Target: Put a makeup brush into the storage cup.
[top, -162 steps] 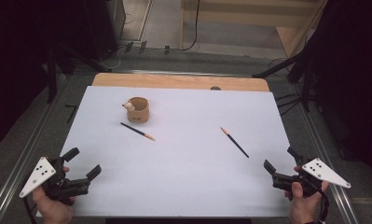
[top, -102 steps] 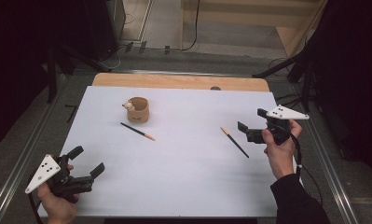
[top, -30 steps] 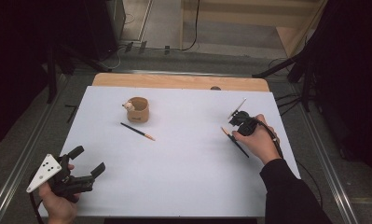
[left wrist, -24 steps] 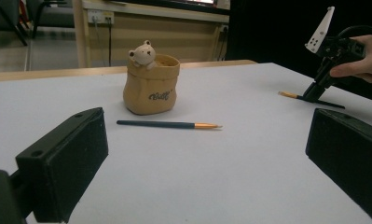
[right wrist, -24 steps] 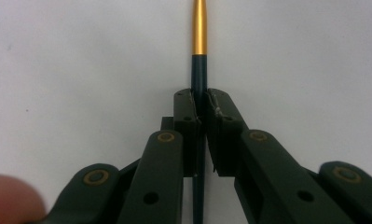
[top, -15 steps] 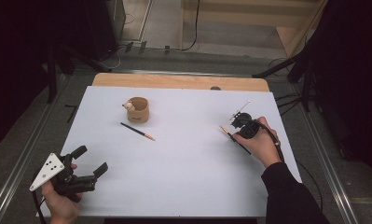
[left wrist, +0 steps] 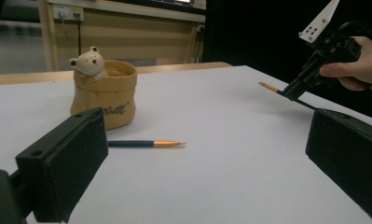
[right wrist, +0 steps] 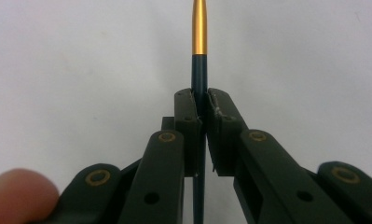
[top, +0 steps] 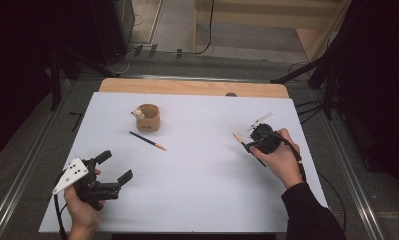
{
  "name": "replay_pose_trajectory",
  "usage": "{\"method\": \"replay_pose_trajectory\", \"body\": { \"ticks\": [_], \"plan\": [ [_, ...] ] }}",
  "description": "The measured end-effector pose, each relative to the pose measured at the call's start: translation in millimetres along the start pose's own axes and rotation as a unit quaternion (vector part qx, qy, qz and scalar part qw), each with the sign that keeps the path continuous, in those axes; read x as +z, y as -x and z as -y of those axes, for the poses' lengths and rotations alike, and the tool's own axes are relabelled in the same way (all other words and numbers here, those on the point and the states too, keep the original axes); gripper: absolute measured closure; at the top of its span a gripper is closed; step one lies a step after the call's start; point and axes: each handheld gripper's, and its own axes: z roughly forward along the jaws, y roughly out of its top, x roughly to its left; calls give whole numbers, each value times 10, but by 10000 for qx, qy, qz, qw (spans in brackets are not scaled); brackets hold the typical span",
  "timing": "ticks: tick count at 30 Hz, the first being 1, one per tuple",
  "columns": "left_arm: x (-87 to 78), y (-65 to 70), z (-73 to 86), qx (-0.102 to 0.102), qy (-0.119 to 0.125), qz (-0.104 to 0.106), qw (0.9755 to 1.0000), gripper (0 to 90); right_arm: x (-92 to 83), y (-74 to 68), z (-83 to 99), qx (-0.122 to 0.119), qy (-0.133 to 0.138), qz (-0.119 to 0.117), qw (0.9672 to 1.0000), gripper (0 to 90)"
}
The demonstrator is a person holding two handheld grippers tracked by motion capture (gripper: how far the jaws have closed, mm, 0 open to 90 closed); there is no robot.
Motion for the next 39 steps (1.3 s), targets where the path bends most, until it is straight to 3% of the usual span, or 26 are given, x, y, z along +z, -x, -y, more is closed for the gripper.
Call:
{"method": "replay_pose_trajectory", "body": {
  "ticks": [9, 17, 22, 32, 39],
  "plan": [
    [327, 107, -58, -20, -1, 236, 9997, 0, -154, -129, 67, 81, 586, -152, 9981, 847],
    [511, 185, -129, 23, 25, 407, 9992, 0, -192, -250, 94, 32, 890, -244, 9957, 848],
    [627, 235, -171, 204, -73, 517, 9984, 0, -208, -338, 93, -67, 1052, -300, 9940, 848],
    [777, 265, -197, 201, -56, 623, 9978, 0, -209, -431, 103, -47, 1213, -438, 9916, 848],
    [865, 308, -171, 250, -116, 807, 9964, 0, -176, -588, 56, -193, 1317, -551, 9896, 848]
  ]
}}
